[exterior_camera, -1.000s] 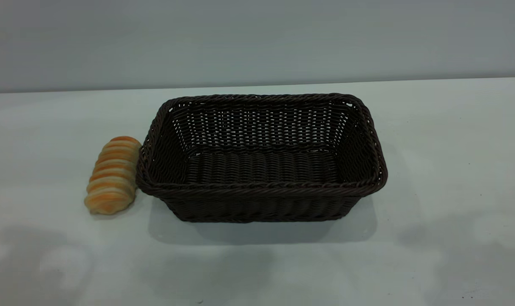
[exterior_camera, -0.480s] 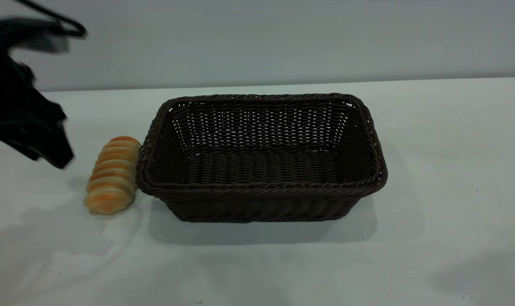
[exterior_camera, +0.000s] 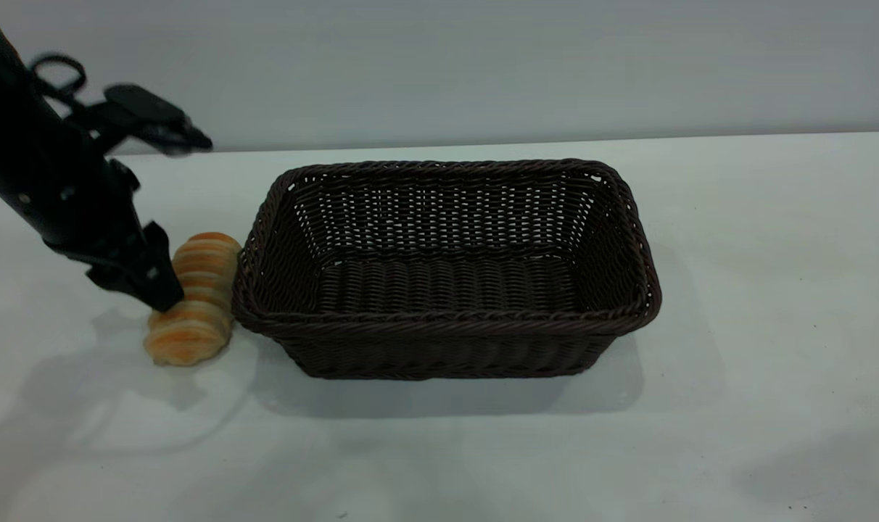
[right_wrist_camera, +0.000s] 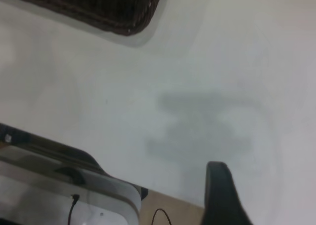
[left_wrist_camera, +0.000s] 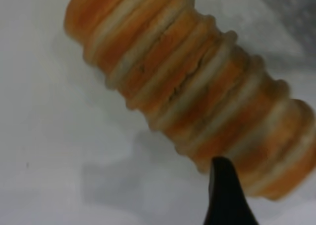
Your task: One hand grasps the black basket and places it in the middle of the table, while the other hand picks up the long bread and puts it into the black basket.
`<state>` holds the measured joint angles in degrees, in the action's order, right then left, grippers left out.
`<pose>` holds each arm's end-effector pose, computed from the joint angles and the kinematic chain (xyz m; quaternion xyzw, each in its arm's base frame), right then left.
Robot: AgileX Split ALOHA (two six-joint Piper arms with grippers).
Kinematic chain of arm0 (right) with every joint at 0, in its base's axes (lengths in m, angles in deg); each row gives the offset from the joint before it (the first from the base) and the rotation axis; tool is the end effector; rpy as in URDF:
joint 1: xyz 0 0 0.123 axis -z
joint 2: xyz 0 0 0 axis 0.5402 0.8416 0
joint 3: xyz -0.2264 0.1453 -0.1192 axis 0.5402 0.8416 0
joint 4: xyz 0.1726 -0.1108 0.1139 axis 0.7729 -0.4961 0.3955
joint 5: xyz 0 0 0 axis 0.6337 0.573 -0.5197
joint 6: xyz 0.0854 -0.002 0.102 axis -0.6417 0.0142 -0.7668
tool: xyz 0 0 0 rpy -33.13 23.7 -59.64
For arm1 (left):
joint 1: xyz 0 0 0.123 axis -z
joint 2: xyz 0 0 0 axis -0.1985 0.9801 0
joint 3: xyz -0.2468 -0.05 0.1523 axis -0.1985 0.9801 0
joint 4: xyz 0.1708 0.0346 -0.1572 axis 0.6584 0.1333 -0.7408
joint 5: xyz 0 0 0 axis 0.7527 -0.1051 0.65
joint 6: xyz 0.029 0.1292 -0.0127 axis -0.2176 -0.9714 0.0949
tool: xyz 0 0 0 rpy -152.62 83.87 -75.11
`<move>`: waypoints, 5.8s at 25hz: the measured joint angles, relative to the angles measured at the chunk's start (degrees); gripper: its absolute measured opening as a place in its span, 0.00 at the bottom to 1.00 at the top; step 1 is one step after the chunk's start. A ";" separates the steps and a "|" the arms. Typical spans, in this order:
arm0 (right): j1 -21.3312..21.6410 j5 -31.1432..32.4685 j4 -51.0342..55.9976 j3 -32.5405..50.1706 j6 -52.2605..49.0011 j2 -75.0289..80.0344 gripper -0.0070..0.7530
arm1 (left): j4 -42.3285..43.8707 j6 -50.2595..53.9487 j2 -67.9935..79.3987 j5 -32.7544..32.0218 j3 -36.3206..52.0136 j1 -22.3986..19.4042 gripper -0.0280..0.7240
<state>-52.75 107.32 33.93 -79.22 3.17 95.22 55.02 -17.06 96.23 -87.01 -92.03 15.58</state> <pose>0.1818 0.0650 0.3353 -0.1729 0.9584 0.0343 0.2244 0.3884 -0.0417 0.0645 0.3412 0.9192 0.0030 0.1966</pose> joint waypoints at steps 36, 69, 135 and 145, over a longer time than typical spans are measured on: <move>0.00 0.00 0.94 1.17 -0.34 0.00 0.63 | -5.44 30.51 -8.46 -11.14 -8.94 18.50 0.18; 0.00 0.00 0.52 5.68 -0.34 -19.41 0.63 | 26.26 52.78 -71.11 -43.49 5.64 10.81 0.65; 0.00 -6.18 0.07 39.03 2.66 -60.50 0.63 | 21.02 56.22 -107.22 -46.71 35.02 10.54 0.65; 14.35 -6.18 0.87 39.03 2.66 -61.10 0.63 | 21.02 56.22 -113.93 -46.90 35.02 -2.65 0.65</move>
<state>-38.41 101.13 34.81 -40.19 5.83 34.12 76.04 39.16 -17.70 -133.91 -57.01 12.94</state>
